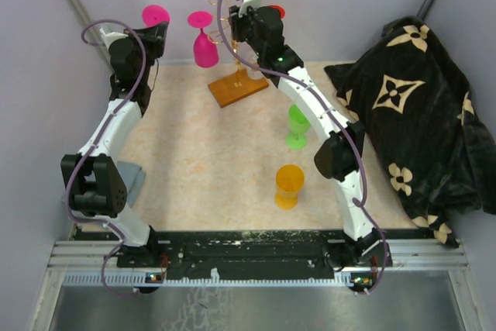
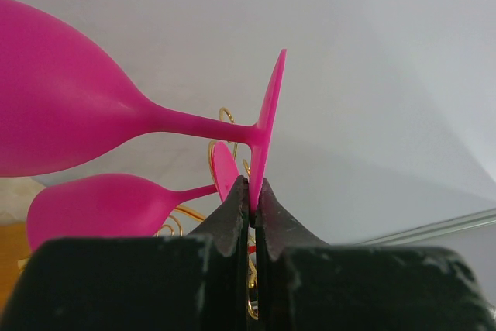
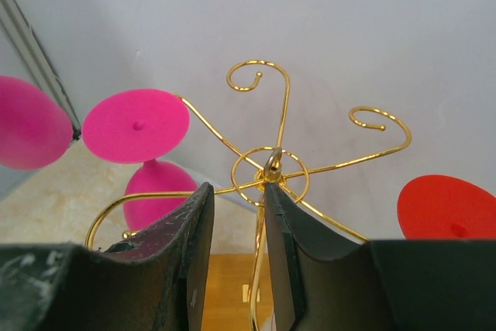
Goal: Place the wine glass upside down on the wine glass rack
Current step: Adjust the wine rack at the center of the board.
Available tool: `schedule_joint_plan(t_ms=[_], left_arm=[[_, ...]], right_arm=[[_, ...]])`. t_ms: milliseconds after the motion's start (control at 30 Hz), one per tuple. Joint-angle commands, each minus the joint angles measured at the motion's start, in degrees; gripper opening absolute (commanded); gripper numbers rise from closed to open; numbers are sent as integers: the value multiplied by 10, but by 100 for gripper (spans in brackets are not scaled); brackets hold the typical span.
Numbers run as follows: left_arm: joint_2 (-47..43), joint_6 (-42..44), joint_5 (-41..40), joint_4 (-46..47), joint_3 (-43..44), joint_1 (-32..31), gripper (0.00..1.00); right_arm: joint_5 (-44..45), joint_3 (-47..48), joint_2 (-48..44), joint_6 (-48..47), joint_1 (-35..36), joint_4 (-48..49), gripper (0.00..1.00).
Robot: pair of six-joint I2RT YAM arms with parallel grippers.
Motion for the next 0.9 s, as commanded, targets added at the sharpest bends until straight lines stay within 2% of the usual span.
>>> schedule_joint_plan(t_ms=[0,867], left_arm=[[-27,11,2,14,-12,3,2],[-30,13,2,16,-23,11,3]], right_arm=[[19,36,13,-15,10,59,33],[33,47,52,-22,11,93,29]])
